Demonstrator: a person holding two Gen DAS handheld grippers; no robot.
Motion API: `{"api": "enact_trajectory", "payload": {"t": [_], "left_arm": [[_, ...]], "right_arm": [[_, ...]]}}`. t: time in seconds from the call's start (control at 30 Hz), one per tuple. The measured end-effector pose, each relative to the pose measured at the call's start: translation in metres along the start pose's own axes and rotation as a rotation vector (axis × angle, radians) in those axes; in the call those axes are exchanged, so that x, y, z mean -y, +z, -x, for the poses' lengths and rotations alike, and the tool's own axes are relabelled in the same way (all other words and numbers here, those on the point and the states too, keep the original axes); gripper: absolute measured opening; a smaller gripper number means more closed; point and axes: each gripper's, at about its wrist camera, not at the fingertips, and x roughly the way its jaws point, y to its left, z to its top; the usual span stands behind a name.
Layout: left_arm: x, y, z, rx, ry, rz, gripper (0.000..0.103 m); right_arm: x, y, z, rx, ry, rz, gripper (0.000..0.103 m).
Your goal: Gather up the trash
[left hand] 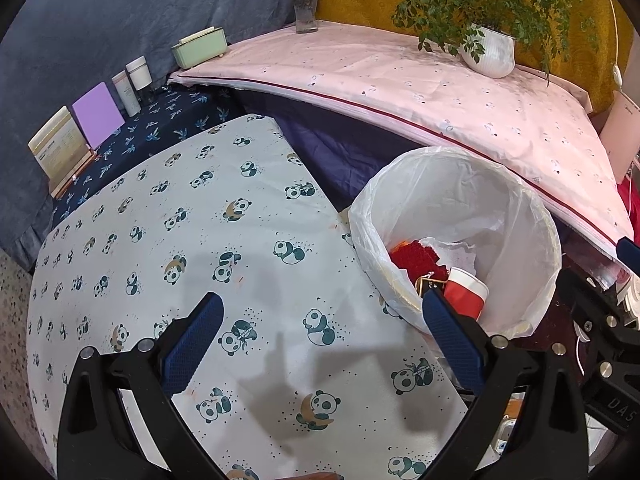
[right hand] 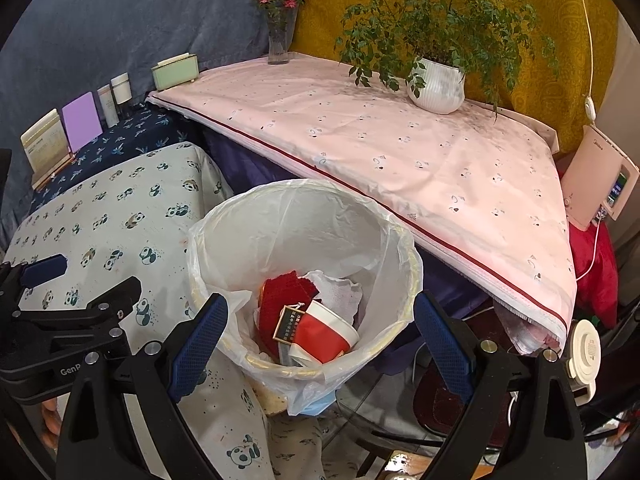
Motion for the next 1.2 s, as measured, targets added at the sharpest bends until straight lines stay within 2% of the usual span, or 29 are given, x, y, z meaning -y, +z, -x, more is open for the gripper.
{"api": "enact_trajectory", "payload": {"t": [0.47,1.2], "left_arm": [[-0.0042,-0.0037,-0.0036,-0.016,0.015,0.015,0.095],[0.0013,-0.0061,-0.0031,-0.018,0.017,-0.014,0.095]], "right_arm": [[0.0019,-0.0035,-0.0056,-0.009,-0.018,0.01,0.09],[0.0011,-0.0076,-0.0075,-0.014,-0.017,0.013,0.09]]}}
